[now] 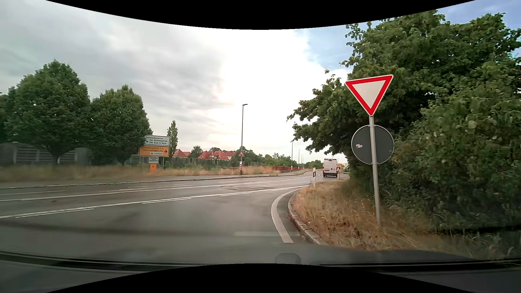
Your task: Follow the waypoints while adhering to traffic rules and regulations
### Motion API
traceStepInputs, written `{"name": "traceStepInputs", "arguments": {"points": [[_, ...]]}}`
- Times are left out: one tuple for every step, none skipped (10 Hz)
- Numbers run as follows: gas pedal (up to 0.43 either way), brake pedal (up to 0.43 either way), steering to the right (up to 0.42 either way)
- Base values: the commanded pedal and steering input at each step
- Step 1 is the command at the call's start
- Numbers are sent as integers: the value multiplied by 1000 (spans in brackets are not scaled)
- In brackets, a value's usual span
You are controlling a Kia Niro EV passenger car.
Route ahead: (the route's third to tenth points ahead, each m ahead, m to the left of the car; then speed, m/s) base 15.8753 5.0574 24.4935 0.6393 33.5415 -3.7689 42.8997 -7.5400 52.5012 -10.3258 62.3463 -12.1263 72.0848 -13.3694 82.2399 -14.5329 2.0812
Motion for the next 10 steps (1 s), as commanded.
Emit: {"name": "traceStepInputs", "arguments": {"points": [[0, 24, -202], [0, 24, -201], [0, 24, -200], [0, 24, -197], [0, 30, -190], [0, 30, -182], [0, 30, -174], [0, 37, -163], [0, 43, -151], [0, 43, -136]]}}
